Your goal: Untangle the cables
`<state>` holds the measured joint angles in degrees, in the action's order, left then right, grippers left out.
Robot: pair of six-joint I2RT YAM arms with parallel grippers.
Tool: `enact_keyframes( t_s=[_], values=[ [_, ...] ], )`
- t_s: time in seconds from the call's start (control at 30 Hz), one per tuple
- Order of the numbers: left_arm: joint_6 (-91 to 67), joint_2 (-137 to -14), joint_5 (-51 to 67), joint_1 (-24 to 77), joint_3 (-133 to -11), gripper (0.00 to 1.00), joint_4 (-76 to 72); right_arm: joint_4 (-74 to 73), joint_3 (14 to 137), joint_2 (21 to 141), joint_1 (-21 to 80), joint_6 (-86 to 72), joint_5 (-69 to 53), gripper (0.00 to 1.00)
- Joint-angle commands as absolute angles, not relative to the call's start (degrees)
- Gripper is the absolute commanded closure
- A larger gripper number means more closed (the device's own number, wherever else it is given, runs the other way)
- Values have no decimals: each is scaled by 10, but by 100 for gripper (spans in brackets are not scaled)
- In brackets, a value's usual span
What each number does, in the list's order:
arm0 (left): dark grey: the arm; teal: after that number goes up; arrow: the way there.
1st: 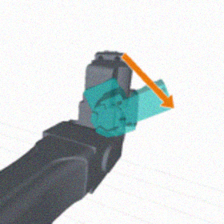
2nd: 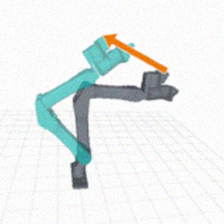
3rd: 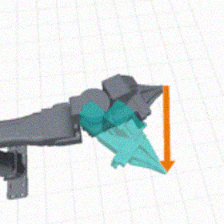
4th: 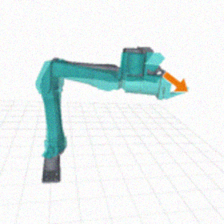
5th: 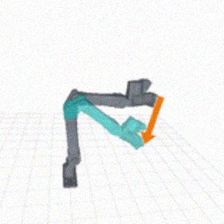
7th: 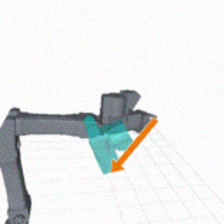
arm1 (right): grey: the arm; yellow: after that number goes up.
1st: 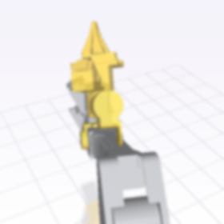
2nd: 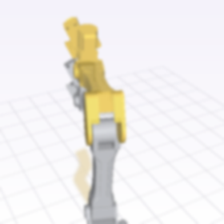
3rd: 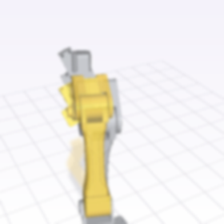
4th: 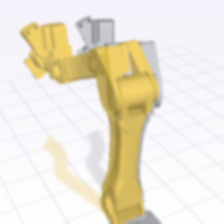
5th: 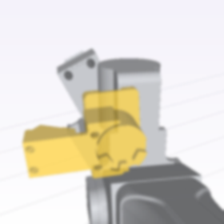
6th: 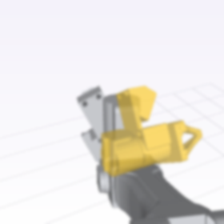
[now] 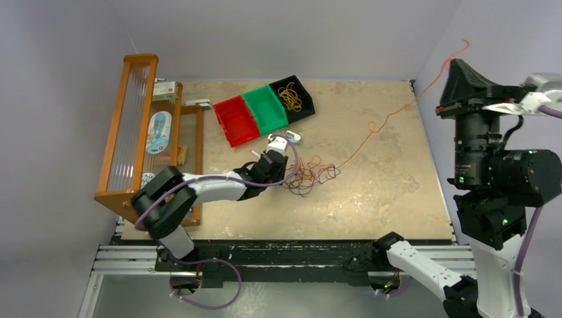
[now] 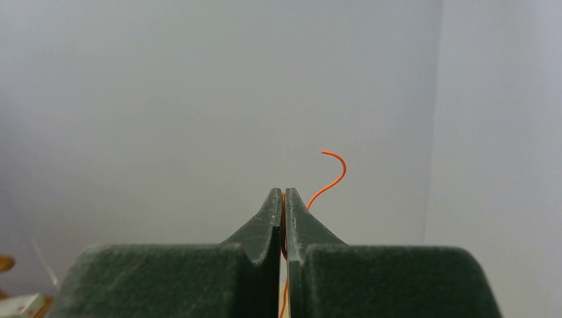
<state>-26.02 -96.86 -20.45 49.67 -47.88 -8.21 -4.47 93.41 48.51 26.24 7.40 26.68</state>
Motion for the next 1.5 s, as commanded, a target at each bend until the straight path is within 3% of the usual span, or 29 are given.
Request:
enact_keyframes(
  t_s=[0.0, 0.3, 0.43, 0.6, 0.97, 1.1, 1.3, 1.47],
  values=[
    [-241, -832, -228, 496, -470, 60, -127, -76, 928, 511, 262, 41, 167, 100],
    [-173, -771, -73, 497, -445, 54, -303, -97, 908, 538, 261, -5, 141, 100],
    [-167, -809, 21, 499, -418, 53, -450, -105, 908, 549, 262, -26, 148, 100],
    [-136, -901, 79, 512, -456, 53, -491, -113, 902, 556, 262, -46, 151, 100],
    [-27, -1113, 66, 568, -586, 52, -477, -187, 876, 612, 256, -95, 266, 100],
    [0, -1157, 24, 574, -611, 52, -437, -187, 854, 621, 204, -105, 250, 100],
    [-14, -1125, -33, 576, -562, 71, -392, -173, 810, 640, 80, -129, 142, 100],
    [-62, -1083, -60, 576, -526, 96, -332, -157, 769, 679, 27, -151, 150, 100]
  ],
)
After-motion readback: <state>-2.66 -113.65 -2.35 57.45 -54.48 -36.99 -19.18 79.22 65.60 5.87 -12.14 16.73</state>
